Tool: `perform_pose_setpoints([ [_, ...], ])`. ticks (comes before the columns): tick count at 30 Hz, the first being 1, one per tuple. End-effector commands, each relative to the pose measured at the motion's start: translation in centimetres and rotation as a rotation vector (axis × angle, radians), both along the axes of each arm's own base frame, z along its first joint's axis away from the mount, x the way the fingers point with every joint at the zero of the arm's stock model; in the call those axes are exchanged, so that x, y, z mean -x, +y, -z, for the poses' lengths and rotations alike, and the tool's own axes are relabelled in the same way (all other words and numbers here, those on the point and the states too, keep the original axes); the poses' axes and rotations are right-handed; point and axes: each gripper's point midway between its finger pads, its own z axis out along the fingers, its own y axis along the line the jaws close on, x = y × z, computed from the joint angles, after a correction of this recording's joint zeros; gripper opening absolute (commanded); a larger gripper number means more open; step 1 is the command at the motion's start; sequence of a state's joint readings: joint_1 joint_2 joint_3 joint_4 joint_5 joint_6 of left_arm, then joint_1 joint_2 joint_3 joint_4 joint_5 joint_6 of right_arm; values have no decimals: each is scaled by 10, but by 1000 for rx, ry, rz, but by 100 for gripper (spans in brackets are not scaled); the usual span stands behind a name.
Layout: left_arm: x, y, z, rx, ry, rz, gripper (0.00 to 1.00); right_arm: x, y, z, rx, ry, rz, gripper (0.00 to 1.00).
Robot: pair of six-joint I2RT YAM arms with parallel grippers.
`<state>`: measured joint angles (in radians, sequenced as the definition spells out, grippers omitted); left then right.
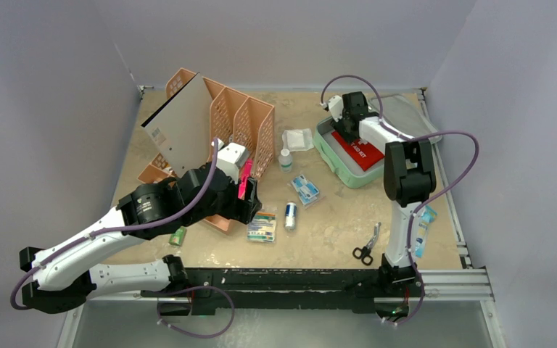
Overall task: Organize the medicine kit
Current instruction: Place the medicine pouch inside the medicine box.
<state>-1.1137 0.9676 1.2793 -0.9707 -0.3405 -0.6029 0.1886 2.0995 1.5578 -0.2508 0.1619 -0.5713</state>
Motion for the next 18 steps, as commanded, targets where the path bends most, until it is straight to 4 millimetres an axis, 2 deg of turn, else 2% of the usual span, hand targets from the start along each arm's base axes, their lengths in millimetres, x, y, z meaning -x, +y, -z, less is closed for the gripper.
perform_pose_setpoints([
  [1, 0, -2, -17, 51, -10, -6, 75, -15, 5, -12, -53, -49, 22, 41],
  [4, 0, -2, -18, 54, -11, -5, 75, -12, 8, -29, -84, -52, 42, 43],
  [7, 0, -2, -18, 51, -11, -5, 75, 0, 17, -50, -151, -31, 36, 51],
  [9, 0, -2, -16, 48, -9, -3, 75, 10, 16, -59, -152, -7, 45, 56],
  [15, 2, -1, -15, 55, -13, 4, 75, 50, 5, -47, -113, 140, 83, 73],
  [18, 3, 2, -16, 58, -17, 4, 75, 63, -7, -39, -58, 175, 112, 74],
])
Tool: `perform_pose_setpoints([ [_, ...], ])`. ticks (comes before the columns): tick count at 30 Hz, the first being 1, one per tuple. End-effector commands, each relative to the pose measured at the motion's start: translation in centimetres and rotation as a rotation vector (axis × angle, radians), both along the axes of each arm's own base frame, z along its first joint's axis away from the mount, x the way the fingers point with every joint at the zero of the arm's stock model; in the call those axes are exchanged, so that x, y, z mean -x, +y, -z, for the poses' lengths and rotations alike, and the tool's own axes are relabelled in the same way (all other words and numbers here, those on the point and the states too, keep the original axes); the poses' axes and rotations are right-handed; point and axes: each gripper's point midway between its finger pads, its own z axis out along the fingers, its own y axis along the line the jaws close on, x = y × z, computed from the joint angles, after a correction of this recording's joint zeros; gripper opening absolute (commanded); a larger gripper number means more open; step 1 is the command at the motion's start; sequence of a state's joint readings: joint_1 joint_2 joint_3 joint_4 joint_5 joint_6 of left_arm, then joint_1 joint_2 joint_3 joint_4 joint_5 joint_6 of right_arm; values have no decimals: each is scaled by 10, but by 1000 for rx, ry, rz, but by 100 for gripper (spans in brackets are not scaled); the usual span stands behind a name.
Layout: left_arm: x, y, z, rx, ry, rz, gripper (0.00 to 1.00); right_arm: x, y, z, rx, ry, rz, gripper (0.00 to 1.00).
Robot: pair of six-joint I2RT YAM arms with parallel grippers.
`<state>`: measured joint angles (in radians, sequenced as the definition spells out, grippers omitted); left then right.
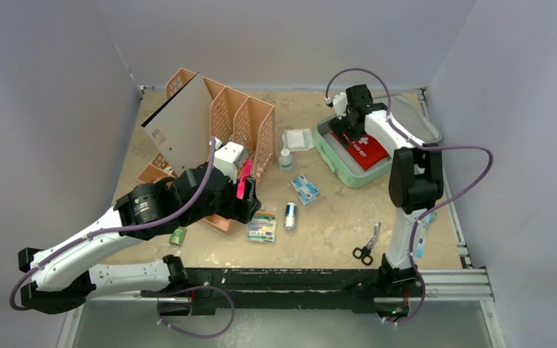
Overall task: Organize the medicine kit
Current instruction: Place the medicine pouch inside the medicine box.
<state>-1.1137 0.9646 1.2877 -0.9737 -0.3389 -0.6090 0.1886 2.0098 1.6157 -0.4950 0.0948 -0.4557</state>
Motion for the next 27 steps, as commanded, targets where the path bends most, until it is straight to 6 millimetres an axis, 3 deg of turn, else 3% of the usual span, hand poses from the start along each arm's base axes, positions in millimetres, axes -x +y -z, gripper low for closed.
perform_pose_setpoints([
  [1, 2, 2, -13, 47, -19, 6, 75, 30, -19, -4, 57, 77, 54, 74],
  [6, 2, 6, -12, 52, -30, -5, 75, 38, -22, 11, 62, 105, 58, 74],
  [12, 2, 7, -13, 55, -29, -5, 75, 28, -33, 30, 127, 140, 88, 74],
  [17, 2, 8, -13, 50, -29, -8, 75, 7, -33, 26, 131, 25, 72, 63],
  [20, 1, 7, -13, 53, -30, -11, 75, 3, -27, 26, 100, 12, 58, 63],
  [21, 1, 6, -14, 56, -29, -11, 75, 3, -24, 29, 82, 15, 69, 52],
  [27, 2, 5, -15, 59, -19, -10, 75, -2, -14, 34, 30, 1, 57, 27],
])
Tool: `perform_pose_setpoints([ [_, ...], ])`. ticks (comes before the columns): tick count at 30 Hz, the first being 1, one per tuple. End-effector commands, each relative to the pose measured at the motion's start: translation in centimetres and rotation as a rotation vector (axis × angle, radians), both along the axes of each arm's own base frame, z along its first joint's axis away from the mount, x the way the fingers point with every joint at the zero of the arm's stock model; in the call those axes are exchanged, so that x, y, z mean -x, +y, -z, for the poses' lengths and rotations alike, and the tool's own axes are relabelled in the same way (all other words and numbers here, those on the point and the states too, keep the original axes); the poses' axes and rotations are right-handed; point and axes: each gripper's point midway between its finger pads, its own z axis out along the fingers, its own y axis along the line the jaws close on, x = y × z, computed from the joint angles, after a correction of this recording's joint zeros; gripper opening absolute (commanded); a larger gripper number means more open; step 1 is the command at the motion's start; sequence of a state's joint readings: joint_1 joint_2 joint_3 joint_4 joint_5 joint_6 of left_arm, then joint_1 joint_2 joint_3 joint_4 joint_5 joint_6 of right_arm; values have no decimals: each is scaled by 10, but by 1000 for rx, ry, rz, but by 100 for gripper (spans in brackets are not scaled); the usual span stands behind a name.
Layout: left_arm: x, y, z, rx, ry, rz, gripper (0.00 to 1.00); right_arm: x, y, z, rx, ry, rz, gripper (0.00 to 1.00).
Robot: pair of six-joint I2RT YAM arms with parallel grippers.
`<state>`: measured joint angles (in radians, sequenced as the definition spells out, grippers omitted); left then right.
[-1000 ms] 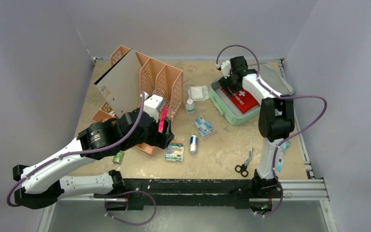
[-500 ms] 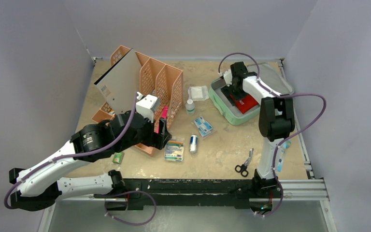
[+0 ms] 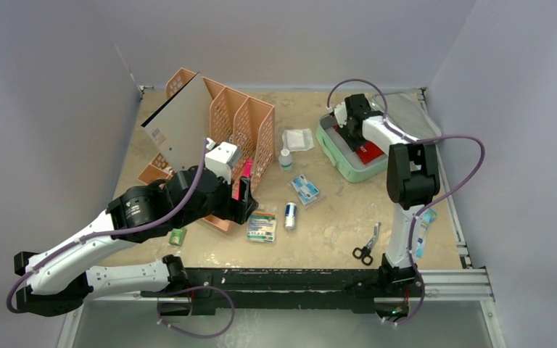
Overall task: Organize the medicine kit
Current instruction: Place the medicine pouch inside the medicine box.
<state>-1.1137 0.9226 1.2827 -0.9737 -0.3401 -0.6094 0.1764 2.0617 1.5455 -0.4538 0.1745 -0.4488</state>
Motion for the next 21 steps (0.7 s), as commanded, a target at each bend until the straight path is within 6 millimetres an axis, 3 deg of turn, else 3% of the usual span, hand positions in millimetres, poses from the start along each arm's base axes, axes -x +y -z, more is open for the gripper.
perform_pose_setpoints([
  [1, 0, -1, -7, 27, 0, -11, 75, -14, 9, -6, -57, -68, -1, 26],
  [11, -1, -5, -5, 26, 7, -9, 75, -25, 23, -14, -138, -132, -4, 25],
  [21, 0, -5, -6, 28, 11, -8, 75, -35, 12, -13, -86, -167, 40, 24],
])
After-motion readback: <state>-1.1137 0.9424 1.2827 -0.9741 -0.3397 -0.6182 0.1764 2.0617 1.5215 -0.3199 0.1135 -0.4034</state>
